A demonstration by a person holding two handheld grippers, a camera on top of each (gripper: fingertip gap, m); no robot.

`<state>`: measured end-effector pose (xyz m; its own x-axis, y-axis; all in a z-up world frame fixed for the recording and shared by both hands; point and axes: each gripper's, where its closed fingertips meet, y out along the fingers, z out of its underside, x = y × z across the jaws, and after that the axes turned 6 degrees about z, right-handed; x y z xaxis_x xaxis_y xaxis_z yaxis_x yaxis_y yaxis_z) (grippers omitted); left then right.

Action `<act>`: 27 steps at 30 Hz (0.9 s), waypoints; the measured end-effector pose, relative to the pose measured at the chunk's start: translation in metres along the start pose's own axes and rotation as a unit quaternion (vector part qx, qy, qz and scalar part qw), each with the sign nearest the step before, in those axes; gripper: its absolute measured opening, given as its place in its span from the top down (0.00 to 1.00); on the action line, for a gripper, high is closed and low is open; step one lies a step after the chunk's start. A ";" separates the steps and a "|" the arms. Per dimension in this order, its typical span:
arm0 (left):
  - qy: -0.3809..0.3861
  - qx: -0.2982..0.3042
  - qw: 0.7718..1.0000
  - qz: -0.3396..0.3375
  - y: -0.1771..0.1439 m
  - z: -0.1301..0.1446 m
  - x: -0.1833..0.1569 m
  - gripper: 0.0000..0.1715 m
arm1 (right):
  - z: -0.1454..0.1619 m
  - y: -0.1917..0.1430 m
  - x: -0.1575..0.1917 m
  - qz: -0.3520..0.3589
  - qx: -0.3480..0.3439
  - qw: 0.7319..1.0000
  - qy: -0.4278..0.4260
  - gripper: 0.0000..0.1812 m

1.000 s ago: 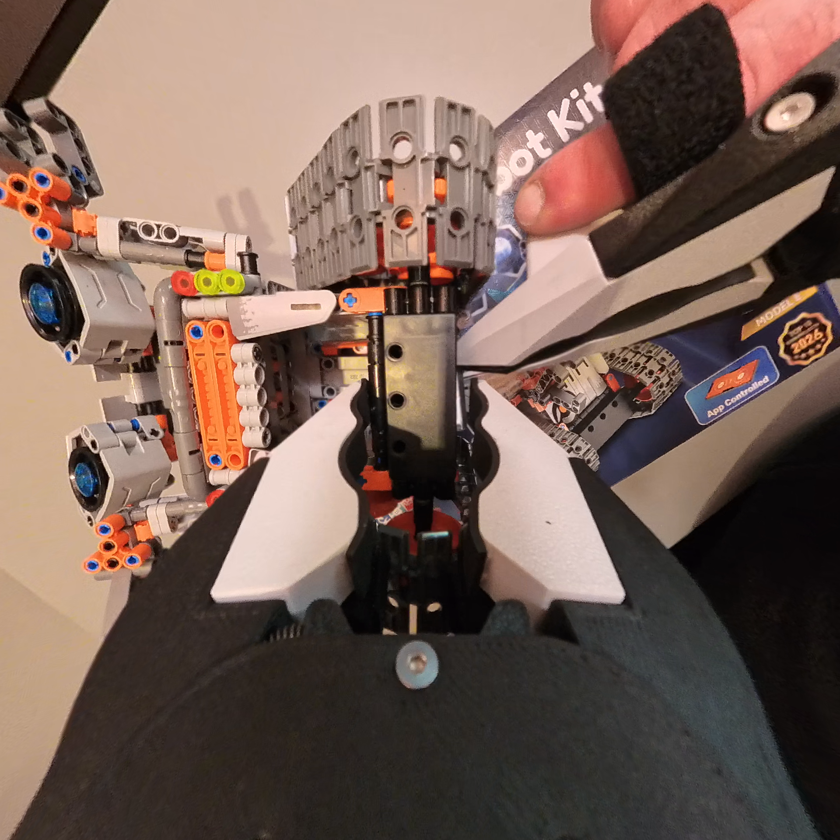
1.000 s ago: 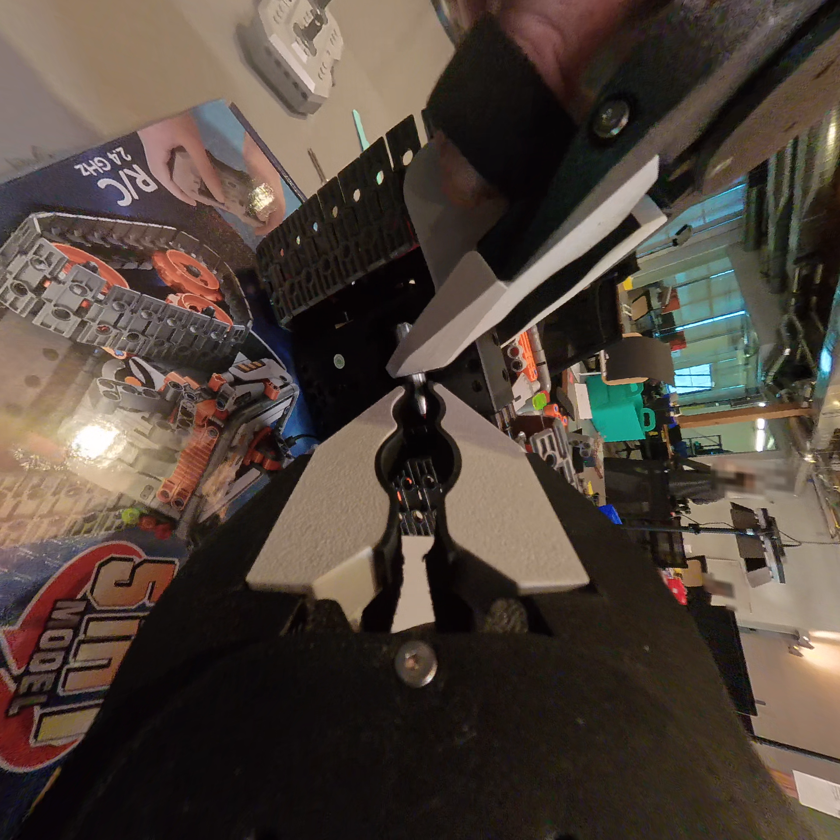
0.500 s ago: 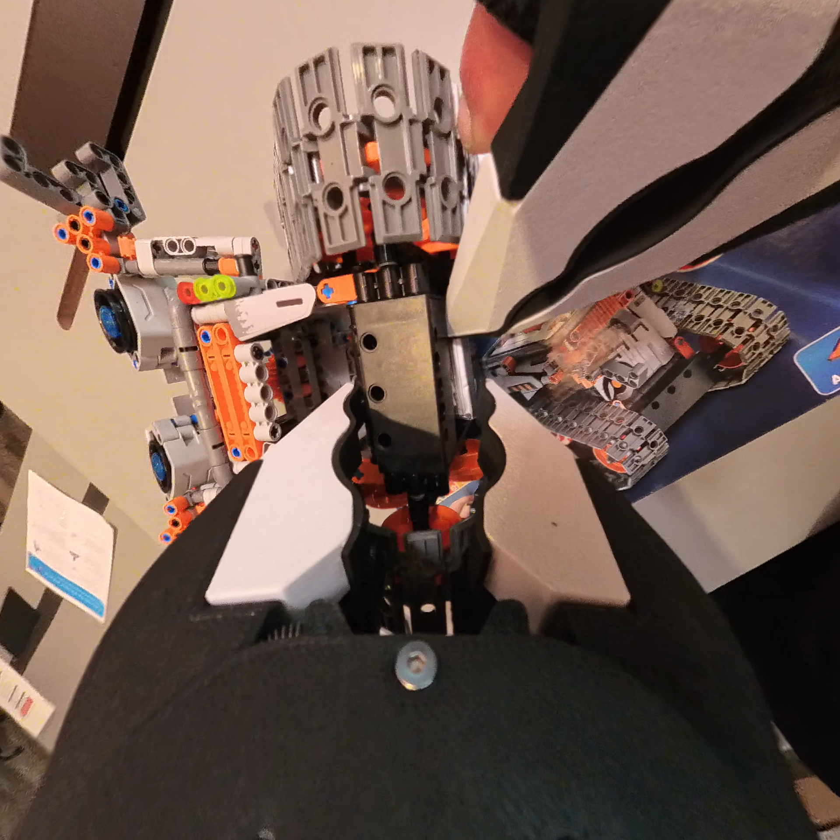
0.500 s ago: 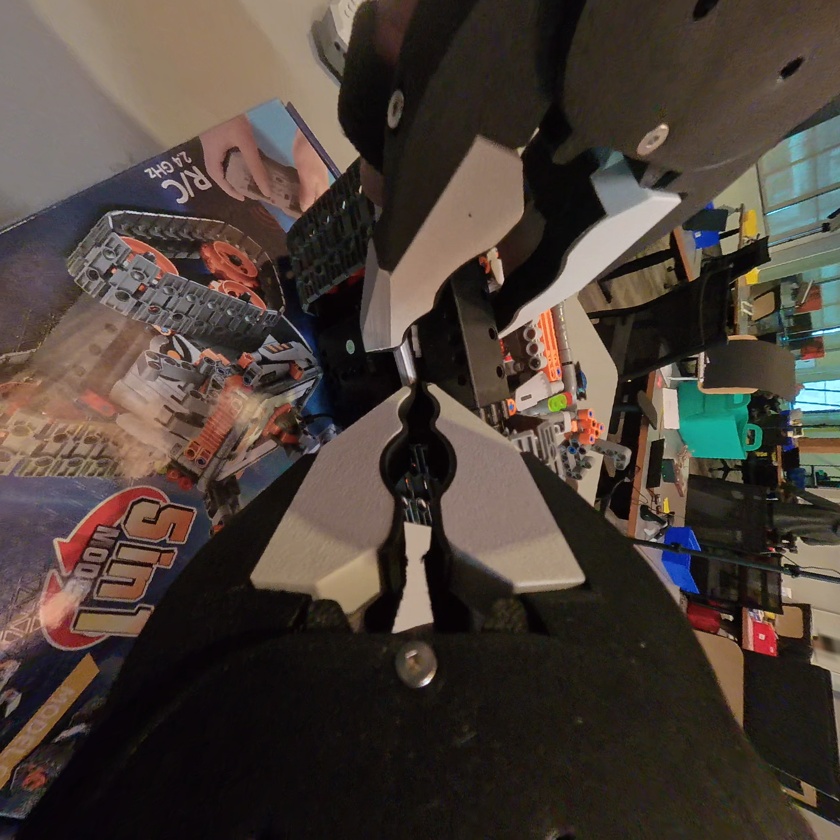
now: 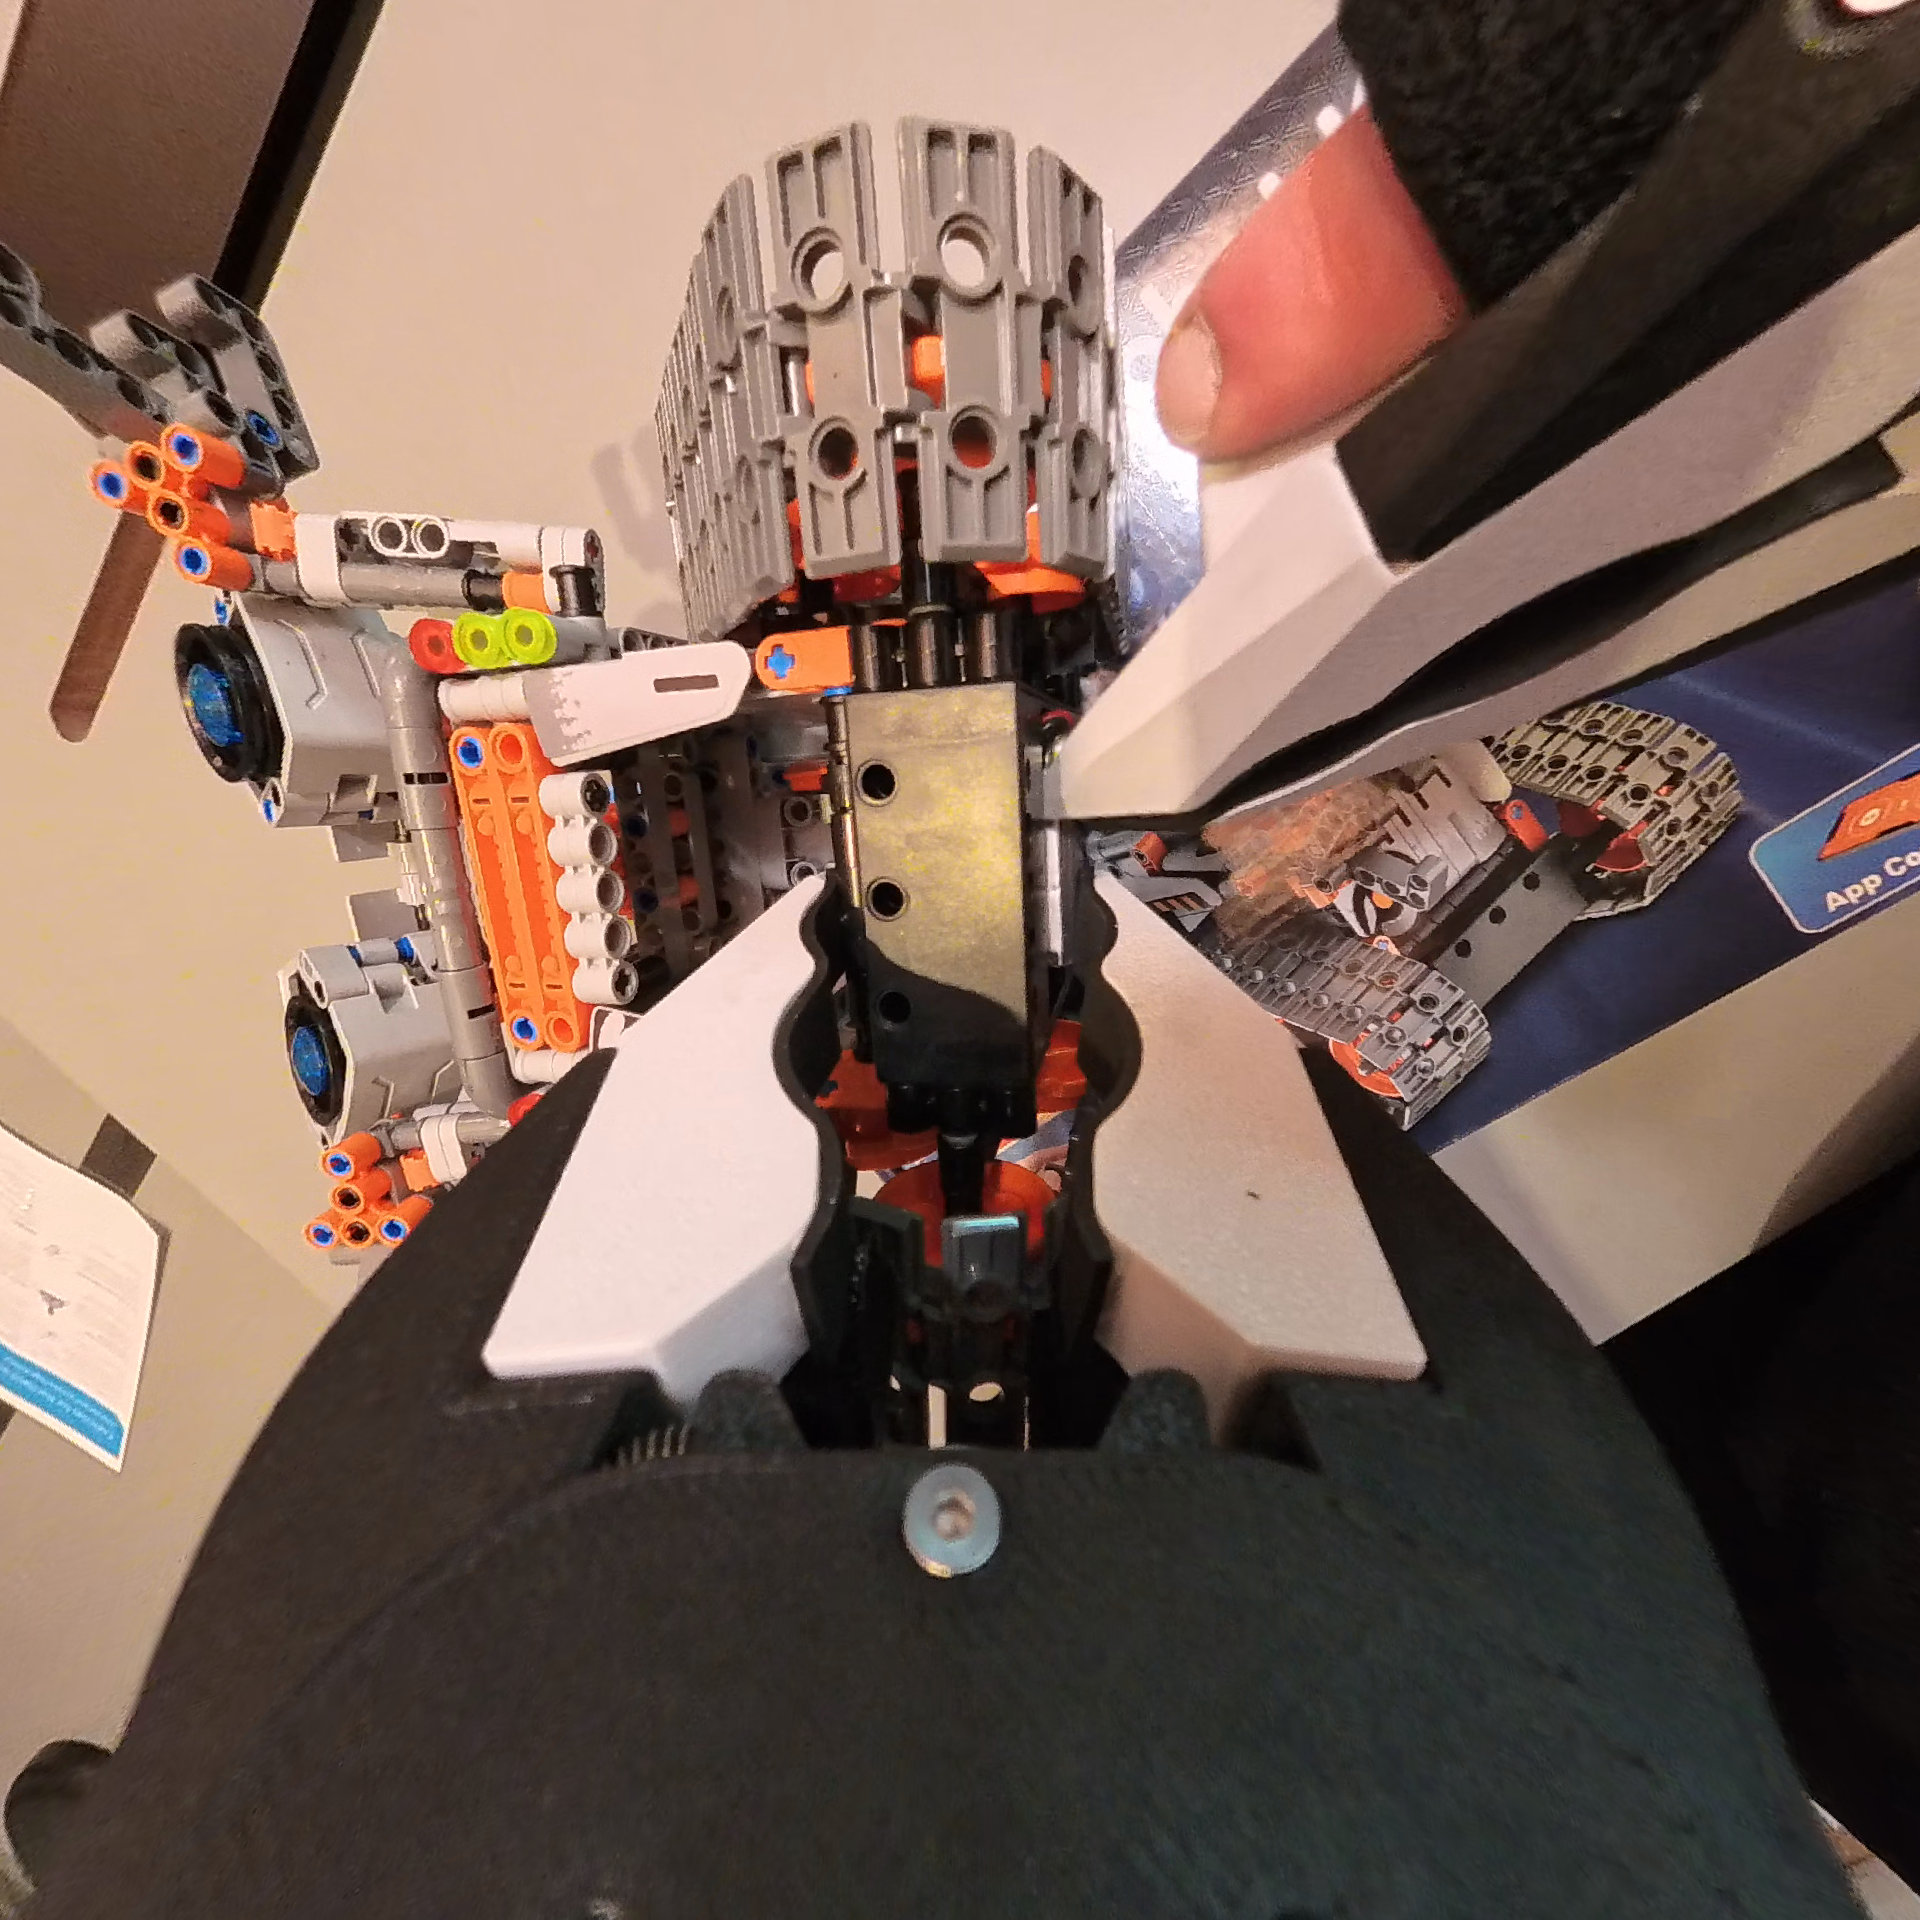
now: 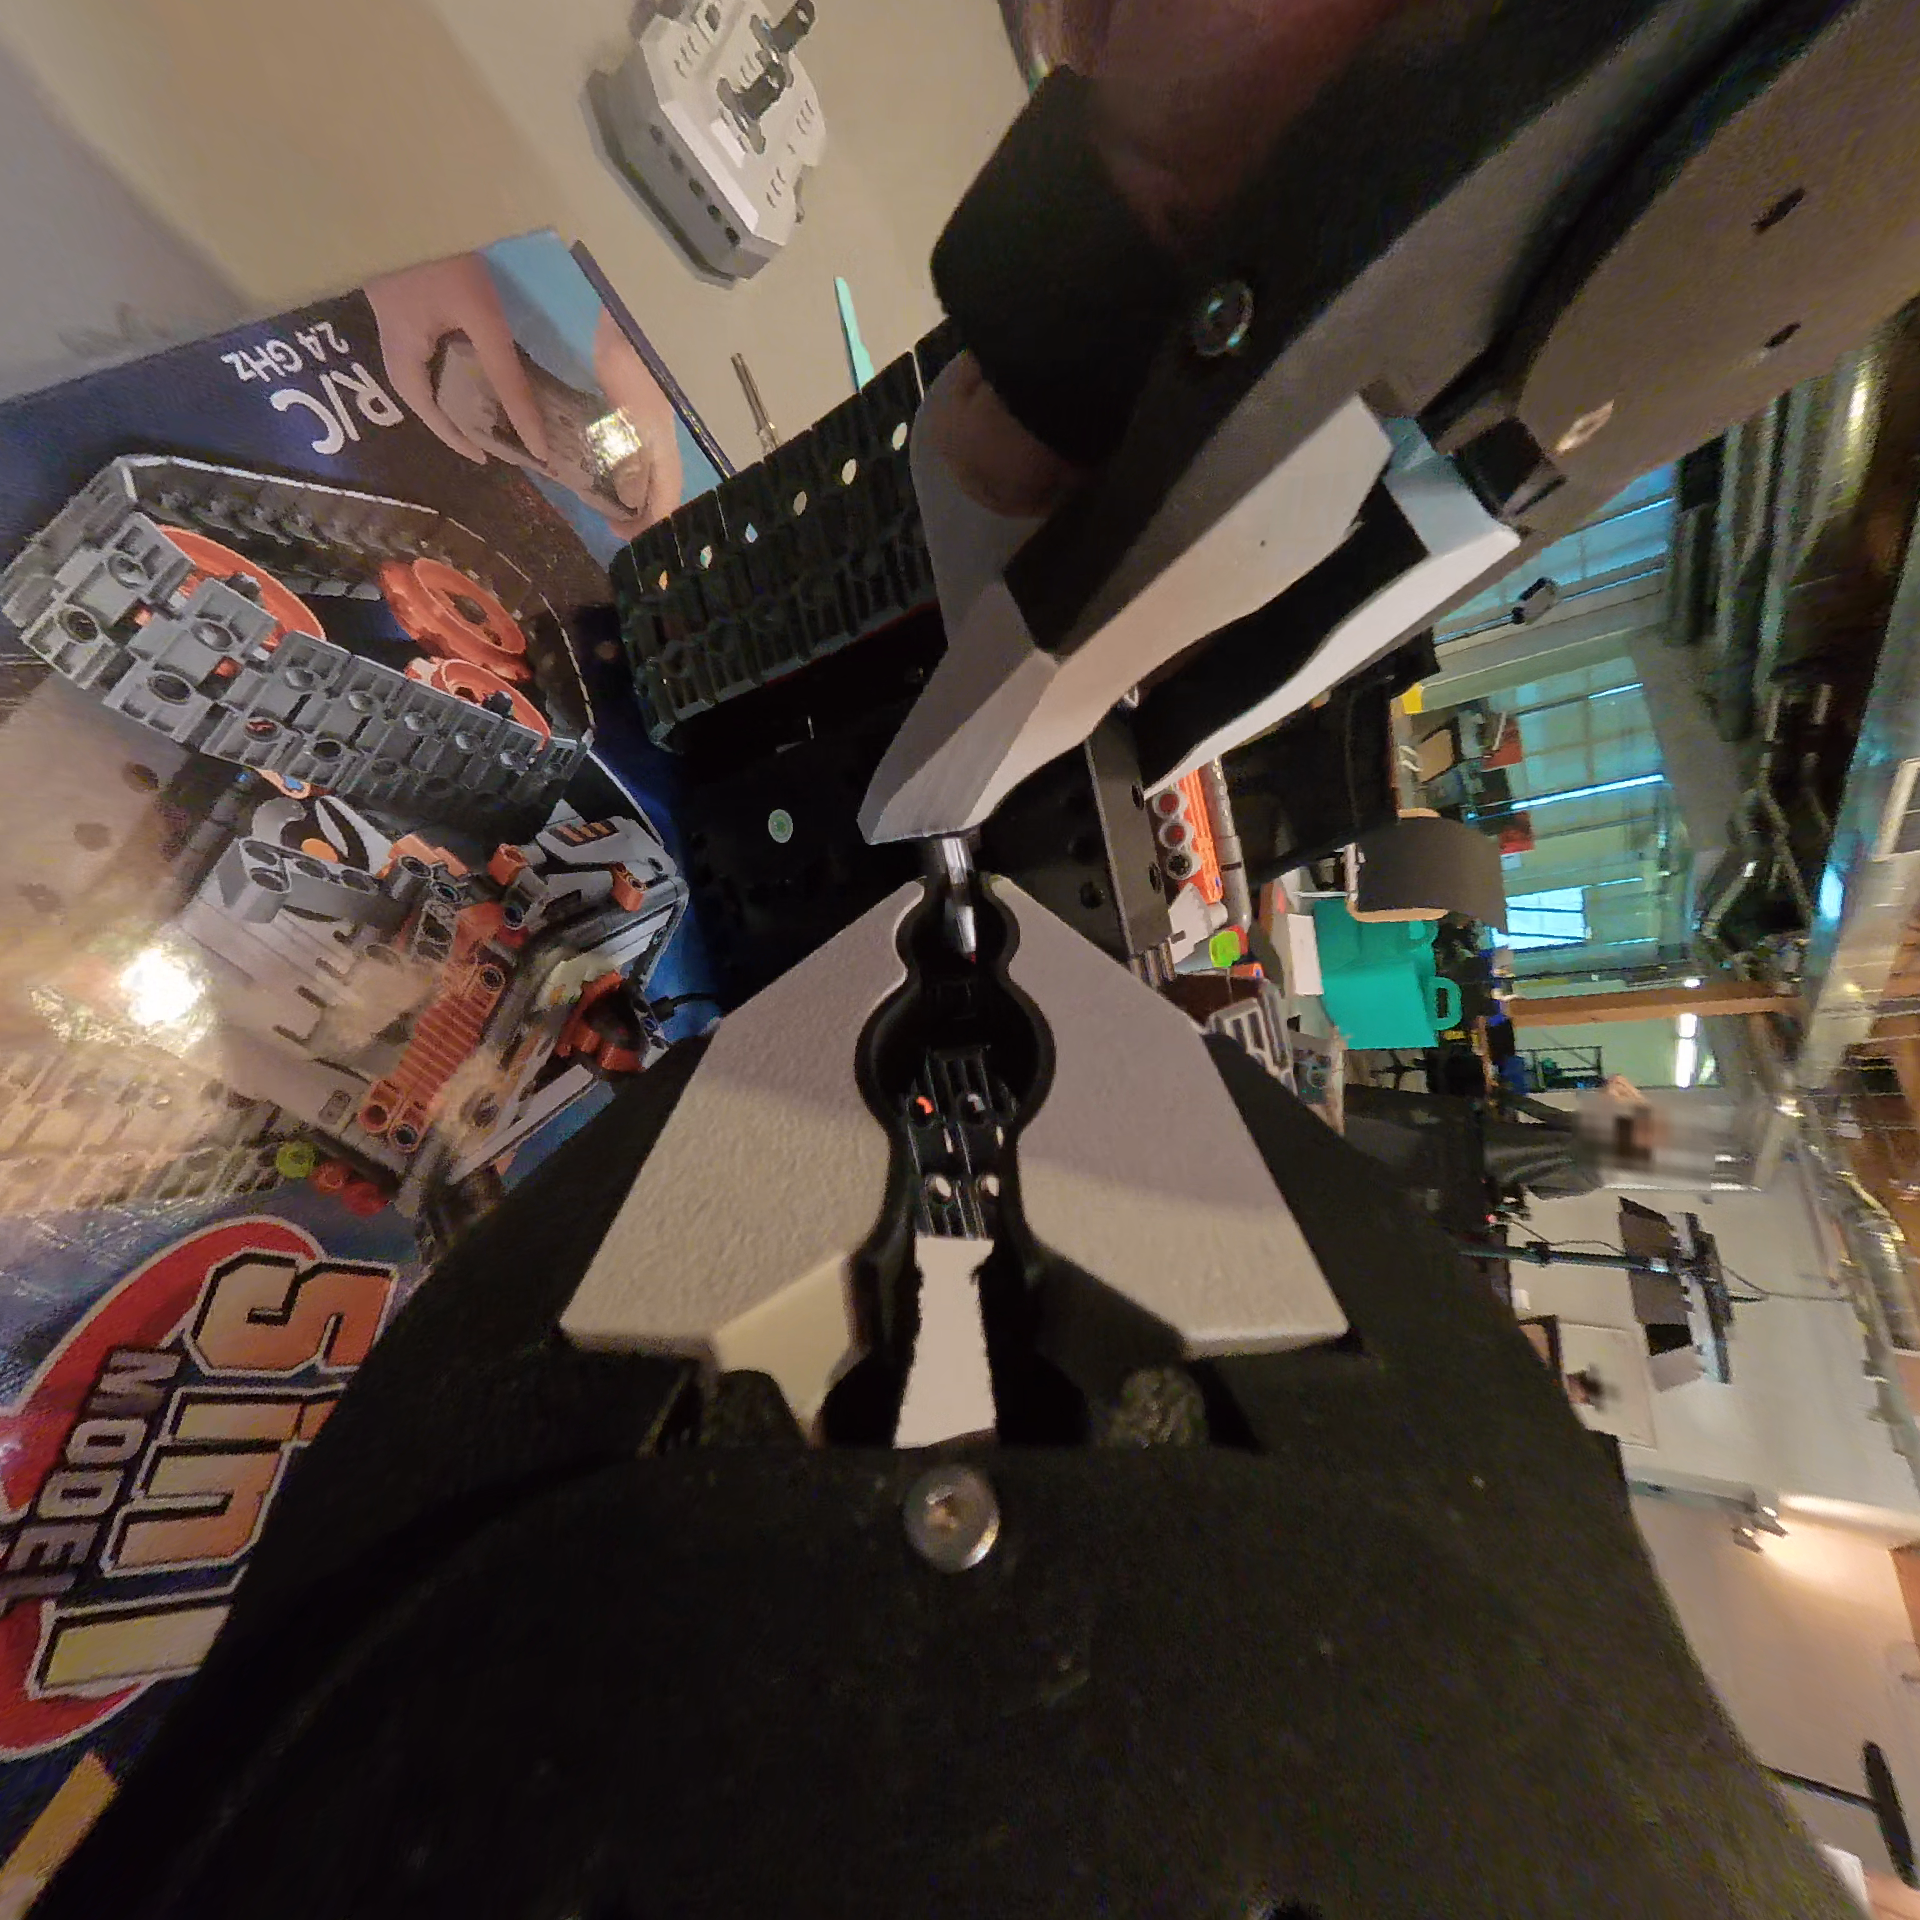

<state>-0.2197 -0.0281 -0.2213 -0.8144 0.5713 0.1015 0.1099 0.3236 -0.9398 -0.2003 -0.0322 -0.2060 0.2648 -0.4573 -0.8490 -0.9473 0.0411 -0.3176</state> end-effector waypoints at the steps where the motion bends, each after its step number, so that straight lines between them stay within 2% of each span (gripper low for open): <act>1: 0.001 -0.001 1.000 0.000 0.000 0.000 0.000 0.76 | 0.000 0.000 0.000 0.002 -0.001 1.000 -0.002 0.98; 7: -0.002 -0.002 1.000 0.013 0.000 0.000 0.000 0.76 | 0.000 0.001 0.002 -0.019 -0.006 1.000 -0.021 0.96; 15: -0.007 -0.007 0.999 0.035 0.001 -0.002 -0.004 0.75 | 0.000 0.001 0.003 0.007 -0.001 0.999 -0.047 0.98; 22: 0.006 0.002 0.999 0.034 0.002 0.000 -0.006 0.74 | 0.000 0.000 0.003 -0.009 0.002 1.000 -0.015 0.99; 27: 0.017 0.006 1.000 0.009 0.000 0.001 -0.003 0.72 | -0.001 -0.004 0.002 -0.060 0.002 0.998 0.023 1.00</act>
<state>-0.2182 -0.0303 -0.2218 -0.7923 0.6027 0.0946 0.1182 0.3038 -0.9454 -0.1966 -0.0343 -0.2055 0.3673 -0.4996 -0.7845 -0.9085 -0.0120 -0.4177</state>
